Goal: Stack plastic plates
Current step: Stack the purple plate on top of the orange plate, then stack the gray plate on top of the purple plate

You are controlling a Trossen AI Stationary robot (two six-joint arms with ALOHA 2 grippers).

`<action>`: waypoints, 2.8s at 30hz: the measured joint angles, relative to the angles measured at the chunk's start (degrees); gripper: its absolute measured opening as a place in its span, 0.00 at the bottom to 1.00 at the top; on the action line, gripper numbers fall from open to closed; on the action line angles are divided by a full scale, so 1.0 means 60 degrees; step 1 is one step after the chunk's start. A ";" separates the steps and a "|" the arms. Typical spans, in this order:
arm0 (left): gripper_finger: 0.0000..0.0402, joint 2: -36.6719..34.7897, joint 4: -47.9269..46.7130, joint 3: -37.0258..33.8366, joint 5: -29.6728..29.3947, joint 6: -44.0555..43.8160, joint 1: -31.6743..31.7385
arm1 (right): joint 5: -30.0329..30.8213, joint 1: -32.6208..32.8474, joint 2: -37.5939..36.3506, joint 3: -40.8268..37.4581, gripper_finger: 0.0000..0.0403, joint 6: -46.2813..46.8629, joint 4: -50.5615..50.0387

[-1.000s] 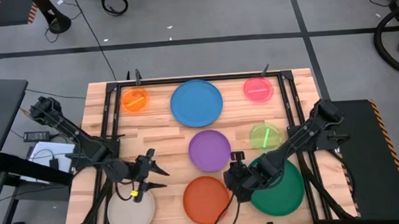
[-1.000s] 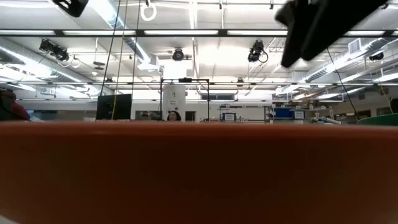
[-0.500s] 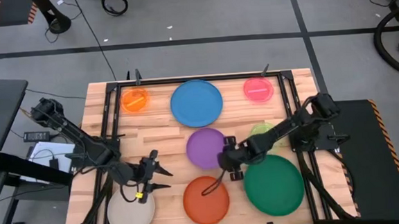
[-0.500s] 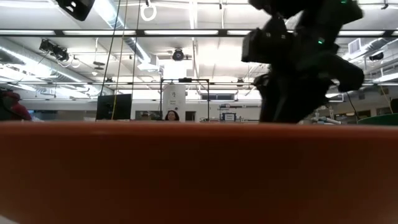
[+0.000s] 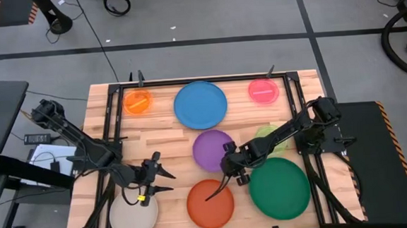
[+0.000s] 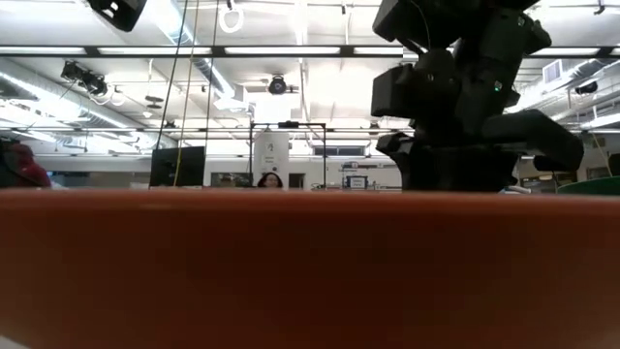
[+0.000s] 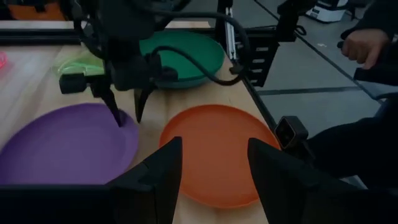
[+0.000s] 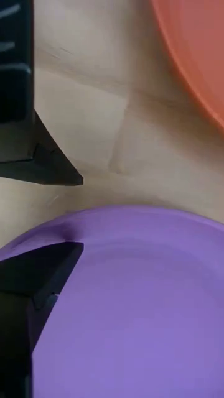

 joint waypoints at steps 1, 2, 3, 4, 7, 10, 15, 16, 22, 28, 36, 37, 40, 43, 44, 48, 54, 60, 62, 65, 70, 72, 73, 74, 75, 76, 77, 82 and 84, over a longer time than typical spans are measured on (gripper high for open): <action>0.47 -0.0084 -0.0066 -0.0007 -0.0002 0.0005 -0.0021 | -0.0006 0.0002 -0.0005 0.0004 0.41 0.0012 0.0021; 0.47 -0.0157 -0.0018 -0.0005 -0.0002 0.0008 -0.0031 | -0.0018 0.0004 -0.0019 0.0020 0.40 0.0003 0.0031; 0.47 -0.0259 -0.0049 -0.0004 0.0000 0.0065 -0.0036 | -0.0040 0.0007 -0.0027 0.0032 0.39 -0.0016 0.0033; 0.47 -0.0358 -0.0143 -0.0004 -0.0003 0.0175 -0.0039 | -0.0068 0.0007 -0.0027 0.0036 0.38 -0.0026 0.0042; 0.47 -0.0531 -0.0153 -0.0004 0.0002 0.0398 0.0046 | -0.0127 0.0000 -0.0027 0.0036 0.33 -0.0083 0.0035; 0.47 -0.0669 -0.0140 -0.0004 -0.0027 0.0502 0.0105 | -0.0127 -0.0040 -0.0030 0.0036 0.27 -0.0271 0.0033; 0.47 -0.0718 -0.0164 -0.0004 -0.0020 0.0587 0.0135 | -0.0203 -0.0120 -0.0038 0.0036 0.15 -0.0459 0.0045; 0.47 -0.0718 -0.0174 -0.0004 -0.0020 0.0581 0.0135 | -0.0175 -0.0120 -0.0041 0.0040 0.12 -0.0483 0.0052; 0.47 -0.0718 -0.0214 -0.0004 -0.0016 0.0560 0.0135 | -0.0035 0.0043 -0.0081 0.0189 0.03 -0.0667 -0.0136; 0.47 -0.0721 -0.0361 -0.0004 -0.0032 0.0561 0.0135 | 0.0161 0.0792 -0.0205 0.1649 0.03 -0.0504 -0.1976; 0.47 -0.1063 -0.0651 -0.0004 -0.0090 0.0597 0.0135 | 0.1035 0.2043 -0.0221 0.3822 0.03 -0.1260 -0.2924; 0.47 -0.1209 -0.0771 -0.0003 -0.0109 0.0593 0.0135 | 0.0967 0.2207 -0.0231 0.3893 0.03 -0.1545 -0.2790; 0.47 -0.1724 -0.1099 -0.0003 -0.0136 0.0584 0.0183 | 0.0692 0.2654 -0.0206 0.3873 0.03 -0.2121 -0.2697; 0.47 -0.2089 -0.1344 0.0000 -0.0148 0.0507 0.0366 | 0.0706 0.3037 -0.0079 0.3699 0.03 -0.2189 -0.2204; 0.47 -0.2159 -0.1358 0.0000 -0.0151 0.0507 0.0430 | 0.0749 0.3176 -0.0034 0.3614 0.03 -0.2202 -0.1985; 0.47 -0.2153 -0.1371 0.0004 -0.0162 0.0757 0.0771 | 0.0493 0.3498 0.0400 0.3200 0.03 -0.2873 -0.0762; 0.47 -0.1905 -0.1124 0.0004 -0.0086 0.0401 0.1209 | 0.0820 0.3809 0.1192 0.3140 0.03 -0.4127 -0.0605; 0.47 -0.1167 0.1200 0.0000 0.0096 0.0201 0.0625 | 0.0811 0.3787 0.1425 0.3123 0.05 -0.4401 -0.0342; 0.47 -0.0888 0.2075 0.0011 0.0140 0.0648 0.0352 | 0.0671 0.3712 0.1580 0.3122 0.05 -0.4422 -0.0190; 0.47 -0.0692 0.2356 0.0011 0.0153 0.0970 -0.0014 | 0.0550 0.3685 0.1846 0.3122 0.07 -0.4609 -0.0281; 0.46 -0.0385 0.1959 0.0920 0.0003 0.0401 -0.0302 | 0.1045 0.3836 0.1823 0.3122 0.15 -0.4746 -0.0212; 0.46 0.0066 0.0739 0.1801 0.0016 0.0686 -0.0370 | 0.1023 0.3833 0.1776 0.3135 0.19 -0.4485 -0.0217; 0.46 0.0277 0.0042 0.2204 0.0051 0.0690 -0.0415 | 0.0963 0.3829 0.1769 0.3185 0.21 -0.4319 -0.0218; 0.46 0.0509 -0.0609 0.2642 0.0047 0.0534 -0.0461 | 0.0848 0.3823 0.1769 0.3249 0.24 -0.4155 -0.0194; 0.46 0.0772 -0.1014 0.3076 0.0042 0.0318 -0.0484 | 0.0822 0.3819 0.1769 0.3313 0.26 -0.3964 -0.0249; 0.46 0.1033 -0.1380 0.3451 0.0034 0.0063 -0.0481 | 0.0827 0.3838 0.1768 0.3410 0.29 -0.3758 -0.0433; 0.46 0.1275 -0.1940 0.3737 -0.0034 -0.0234 -0.0482 | 0.0821 0.3876 0.1766 0.3538 0.31 -0.3561 -0.0668; 0.45 0.2315 -0.4320 0.4491 0.0019 -0.3328 -0.0805 | 0.0745 0.4141 0.1748 0.4238 0.43 -0.2671 -0.2025; 0.44 0.2616 -0.4945 0.4599 0.0563 -0.4956 -0.1022 | 0.0656 0.4158 0.1750 0.4280 0.47 -0.2198 -0.2130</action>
